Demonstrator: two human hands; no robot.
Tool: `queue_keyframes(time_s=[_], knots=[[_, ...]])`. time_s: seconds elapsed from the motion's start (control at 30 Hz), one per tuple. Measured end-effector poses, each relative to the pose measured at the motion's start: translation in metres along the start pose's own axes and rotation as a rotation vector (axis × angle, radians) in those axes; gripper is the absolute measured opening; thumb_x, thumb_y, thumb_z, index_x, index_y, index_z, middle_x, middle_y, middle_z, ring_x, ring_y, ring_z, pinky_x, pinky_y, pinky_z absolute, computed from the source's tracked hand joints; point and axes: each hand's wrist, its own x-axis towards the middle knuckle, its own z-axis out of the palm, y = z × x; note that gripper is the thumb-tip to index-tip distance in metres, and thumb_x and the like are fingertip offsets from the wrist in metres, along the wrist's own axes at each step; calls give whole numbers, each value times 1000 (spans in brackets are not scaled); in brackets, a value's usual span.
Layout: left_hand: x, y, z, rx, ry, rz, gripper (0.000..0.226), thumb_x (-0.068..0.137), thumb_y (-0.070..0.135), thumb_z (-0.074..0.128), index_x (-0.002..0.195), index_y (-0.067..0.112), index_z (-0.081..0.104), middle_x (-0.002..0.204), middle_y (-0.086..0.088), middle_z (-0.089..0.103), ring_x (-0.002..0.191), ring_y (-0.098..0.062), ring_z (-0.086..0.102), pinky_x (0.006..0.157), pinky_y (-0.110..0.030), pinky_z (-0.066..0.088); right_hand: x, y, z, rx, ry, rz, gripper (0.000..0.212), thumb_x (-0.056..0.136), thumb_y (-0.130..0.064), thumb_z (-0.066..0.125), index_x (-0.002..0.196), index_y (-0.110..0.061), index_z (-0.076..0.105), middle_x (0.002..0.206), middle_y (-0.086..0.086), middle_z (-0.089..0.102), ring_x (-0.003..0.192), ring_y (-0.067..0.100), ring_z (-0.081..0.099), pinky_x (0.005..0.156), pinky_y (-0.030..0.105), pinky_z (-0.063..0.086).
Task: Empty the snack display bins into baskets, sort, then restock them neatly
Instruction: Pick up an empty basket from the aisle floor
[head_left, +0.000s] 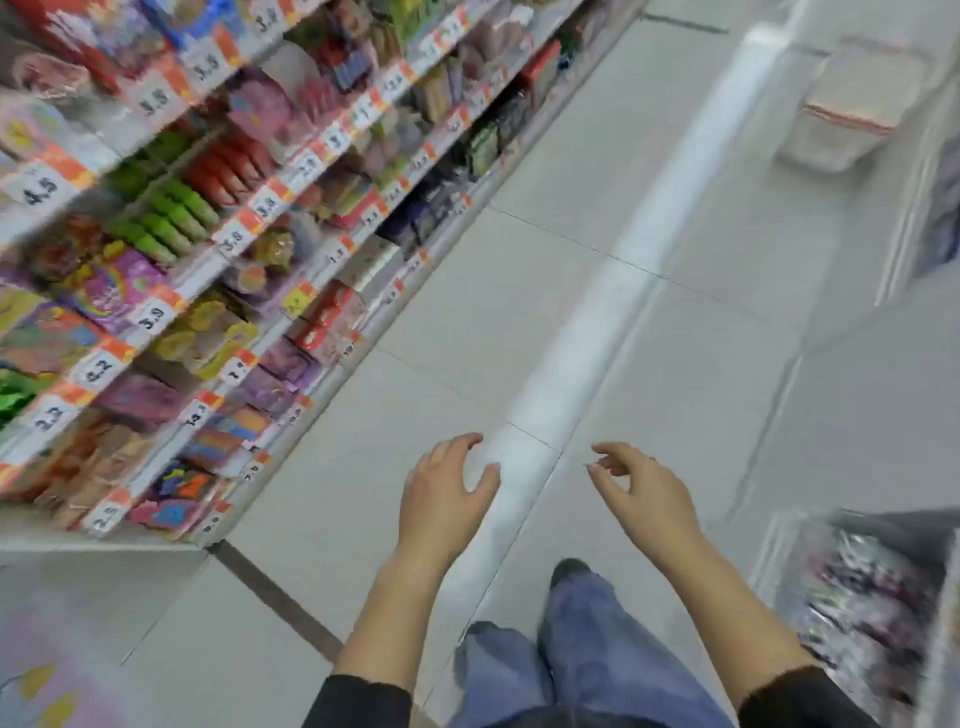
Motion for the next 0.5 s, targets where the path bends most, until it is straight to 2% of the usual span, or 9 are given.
queue_keyframes(time_s=[0.13,0.33,0.5], knots=[[45,58,46,63,-117,110,42,94,39,53,134,26,52,135,12,53,126,-10,45,105,-25,27,10,58,-43,-11,79,134,32,95,-40,51,125,-29,57,111,-14,63,106,7,55,77,27,39],[122,122,92,78,-164,144,41,94,37,56,131,22,54,132,6,56,123,-15,49,107,-36,35,61,125,-116,-4,171,261,35,94,-38,55,126,-26,58,115,-7,65,106,13,57,82,30,42],[194,173,113,104,-202,170,40,94,37,55,131,23,54,131,6,57,120,-17,52,104,-41,39,140,124,-174,17,227,236,36,94,-42,54,128,-29,55,117,-11,62,107,10,55,77,27,37]])
